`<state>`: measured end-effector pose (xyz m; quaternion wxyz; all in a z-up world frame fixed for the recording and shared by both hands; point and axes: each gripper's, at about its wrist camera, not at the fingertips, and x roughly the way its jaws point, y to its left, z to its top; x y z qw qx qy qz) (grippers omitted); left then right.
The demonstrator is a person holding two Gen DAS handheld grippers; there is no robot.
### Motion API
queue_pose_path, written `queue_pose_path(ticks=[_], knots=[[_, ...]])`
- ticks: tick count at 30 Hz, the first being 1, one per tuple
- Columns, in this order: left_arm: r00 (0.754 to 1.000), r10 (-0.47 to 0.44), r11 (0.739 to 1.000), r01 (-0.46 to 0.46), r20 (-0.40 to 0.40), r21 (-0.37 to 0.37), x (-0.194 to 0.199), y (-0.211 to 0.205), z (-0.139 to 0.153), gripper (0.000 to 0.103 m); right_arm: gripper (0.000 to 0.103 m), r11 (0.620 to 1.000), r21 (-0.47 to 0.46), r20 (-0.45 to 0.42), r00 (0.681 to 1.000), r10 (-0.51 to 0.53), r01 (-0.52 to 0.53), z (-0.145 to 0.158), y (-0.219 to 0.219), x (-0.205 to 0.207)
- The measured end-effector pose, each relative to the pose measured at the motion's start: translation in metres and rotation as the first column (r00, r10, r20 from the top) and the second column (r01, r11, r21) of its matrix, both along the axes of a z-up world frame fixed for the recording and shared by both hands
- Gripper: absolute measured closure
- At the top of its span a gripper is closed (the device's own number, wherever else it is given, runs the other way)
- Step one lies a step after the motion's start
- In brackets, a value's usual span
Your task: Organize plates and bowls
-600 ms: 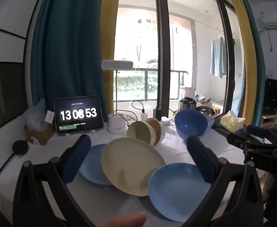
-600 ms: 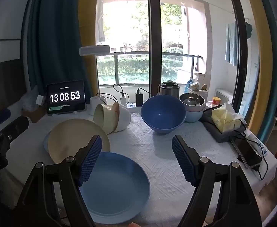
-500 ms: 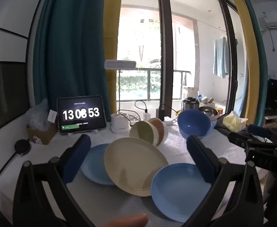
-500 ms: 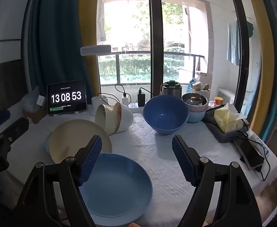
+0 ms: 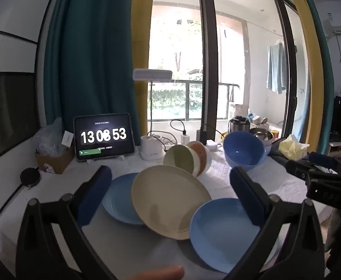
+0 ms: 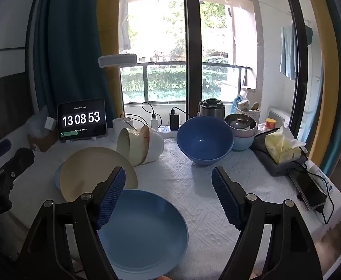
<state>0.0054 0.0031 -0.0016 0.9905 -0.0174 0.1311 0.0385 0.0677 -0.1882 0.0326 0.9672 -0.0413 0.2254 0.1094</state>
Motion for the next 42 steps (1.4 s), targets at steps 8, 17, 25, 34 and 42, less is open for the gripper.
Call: queue_pose_path(ticks=[8,17,25,34,42], knots=[[1.000,0.015,1.000,-0.015,-0.009,-0.001,0.001,0.002,-0.002,0.001,0.023,1.000,0.005,0.003,1.000,0.001,-0.001,-0.002,-0.001,-0.001],[0.999,0.026,1.000,-0.026,-0.019,-0.002,0.004,0.003,-0.005,0.001,0.024,1.000,0.004,-0.002,1.000,0.003,-0.003,-0.002,0.001,0.000],[0.999,0.034,0.999,-0.034,-0.025,-0.006,0.005,0.006,-0.008,0.001,0.024,1.000,0.000,-0.010,1.000,0.006,-0.006,-0.003,0.004,0.002],[0.999,0.035,0.999,-0.035,-0.028,-0.005,0.007,0.007,-0.010,0.001,0.024,1.000,-0.005,-0.026,1.000,0.007,-0.007,-0.005,0.008,0.008],[0.999,0.038,0.999,-0.038,-0.027,-0.010,0.007,0.009,-0.011,0.001,0.024,1.000,-0.007,-0.027,1.000,0.007,-0.007,-0.006,0.009,0.009]])
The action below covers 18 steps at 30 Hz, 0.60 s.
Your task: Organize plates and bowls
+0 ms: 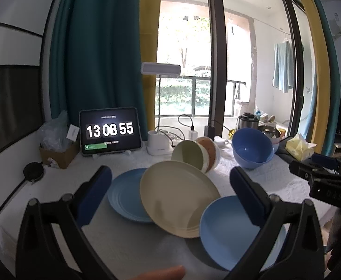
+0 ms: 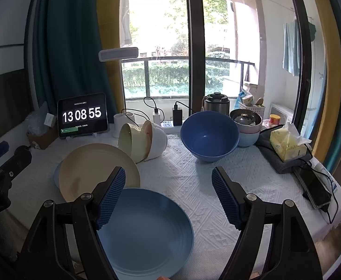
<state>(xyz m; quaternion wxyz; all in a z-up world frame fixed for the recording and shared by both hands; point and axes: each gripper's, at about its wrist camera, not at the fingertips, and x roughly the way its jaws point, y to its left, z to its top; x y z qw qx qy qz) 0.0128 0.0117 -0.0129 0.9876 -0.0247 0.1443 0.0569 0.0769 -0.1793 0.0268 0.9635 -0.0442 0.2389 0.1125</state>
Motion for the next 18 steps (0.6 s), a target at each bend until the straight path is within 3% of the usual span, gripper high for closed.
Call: queue_pose_path(ticks=[18], knots=[[1.000,-0.005,1.000,0.005,-0.002,-0.007,-0.0011,0.0000,0.0008,0.001,0.024,1.000,0.002,-0.001,1.000,-0.002,0.002,-0.0004,0.0015,0.0005]])
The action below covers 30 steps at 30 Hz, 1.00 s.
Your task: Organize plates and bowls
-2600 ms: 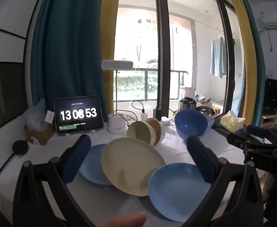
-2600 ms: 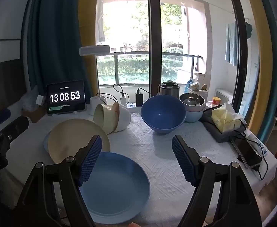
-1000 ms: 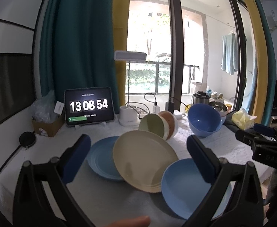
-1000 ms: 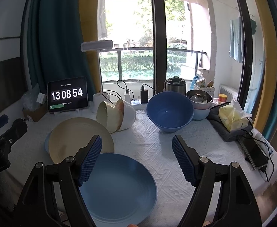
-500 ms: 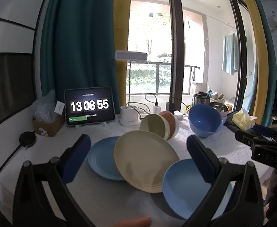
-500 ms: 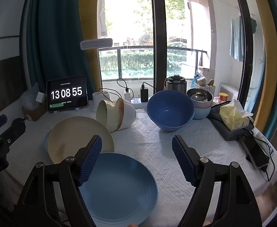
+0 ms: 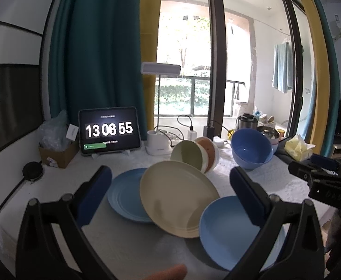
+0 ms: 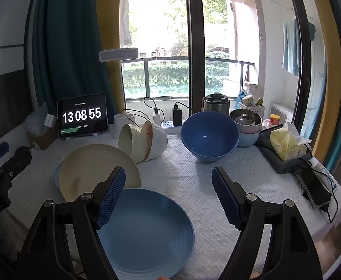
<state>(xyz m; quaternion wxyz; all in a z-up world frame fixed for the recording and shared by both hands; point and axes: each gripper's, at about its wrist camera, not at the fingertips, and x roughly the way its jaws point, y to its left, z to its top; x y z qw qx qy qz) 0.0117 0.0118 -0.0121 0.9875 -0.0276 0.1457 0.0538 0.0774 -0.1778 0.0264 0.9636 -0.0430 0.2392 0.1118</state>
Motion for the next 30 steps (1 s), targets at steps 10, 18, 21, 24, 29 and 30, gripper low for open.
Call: queue_pose_path(ticks=[10,18,21,24,29,30], knots=[[1.000,0.003,1.000,-0.003,0.003,0.001,0.000,0.002,0.002,0.001,0.024,1.000,-0.001,-0.005,1.000,0.007,-0.007,0.001,0.004,0.002],[1.000,0.004,1.000,-0.004,0.004,0.001,0.002,0.004,0.003,0.001,0.024,1.000,-0.005,-0.012,1.000,0.011,-0.011,0.001,0.009,0.007],[1.000,0.005,1.000,-0.005,0.001,0.001,0.005,0.006,0.003,0.001,0.024,1.000,-0.005,-0.015,1.000,0.014,-0.014,0.000,0.011,0.009],[1.000,0.005,1.000,-0.005,-0.009,-0.002,0.009,0.009,0.001,0.001,0.024,1.000,-0.006,-0.022,1.000,0.017,-0.017,-0.002,0.013,0.012],[0.999,0.005,1.000,-0.005,-0.040,-0.006,0.020,0.014,-0.006,0.001,0.023,1.000,-0.005,-0.043,0.999,0.021,-0.021,-0.008,0.016,0.021],[0.999,0.007,1.000,-0.007,-0.051,-0.006,0.023,0.016,-0.008,0.001,0.023,1.000,-0.004,-0.047,0.999,0.021,-0.022,-0.009,0.016,0.023]])
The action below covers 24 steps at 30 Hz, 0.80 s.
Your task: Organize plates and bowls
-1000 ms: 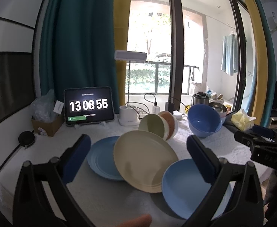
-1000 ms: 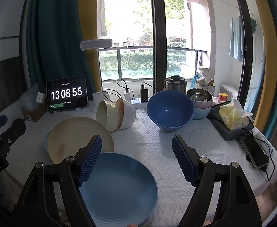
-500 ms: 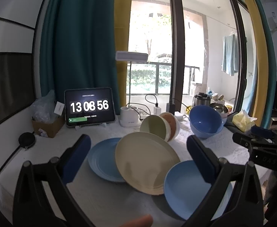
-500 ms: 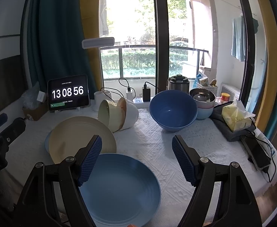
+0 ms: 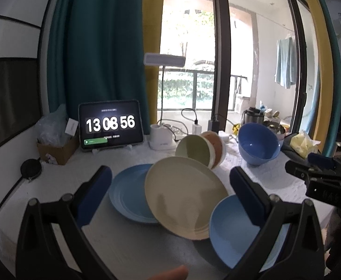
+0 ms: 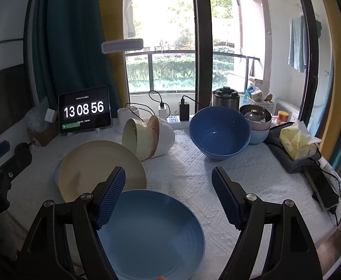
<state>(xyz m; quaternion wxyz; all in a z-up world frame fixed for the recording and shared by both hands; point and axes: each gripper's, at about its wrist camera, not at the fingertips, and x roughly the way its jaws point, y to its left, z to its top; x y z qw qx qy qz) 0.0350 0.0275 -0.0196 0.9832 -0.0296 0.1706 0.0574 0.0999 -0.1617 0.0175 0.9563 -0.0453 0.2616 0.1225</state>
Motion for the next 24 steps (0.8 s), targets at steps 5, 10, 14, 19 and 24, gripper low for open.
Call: queue_pose_path(ticks=[5,10,14,19,24], knots=[[0.999,0.008,1.000,-0.008,-0.039,0.000,0.012,0.003,-0.010,0.001,0.024,1.000,0.001,-0.035,0.999,0.006,-0.006,-0.010,0.003,0.014],[0.997,0.029,1.000,-0.030,-0.078,-0.006,0.025,0.008,-0.021,0.001,0.023,1.000,-0.004,-0.065,0.998,0.016,-0.016,-0.020,0.007,0.031],[0.992,0.057,0.998,-0.057,-0.110,0.002,0.034,0.013,-0.032,0.002,0.024,0.999,0.004,-0.102,0.994,0.037,-0.037,-0.030,0.011,0.047],[0.987,0.071,0.997,-0.071,-0.144,0.002,0.045,0.017,-0.042,0.002,0.024,0.998,0.035,-0.180,0.982,0.055,-0.049,-0.042,0.017,0.070],[0.982,0.066,0.998,-0.069,-0.176,-0.008,0.056,0.018,-0.053,0.002,0.024,0.997,0.041,-0.228,0.971,0.076,-0.068,-0.052,0.027,0.090]])
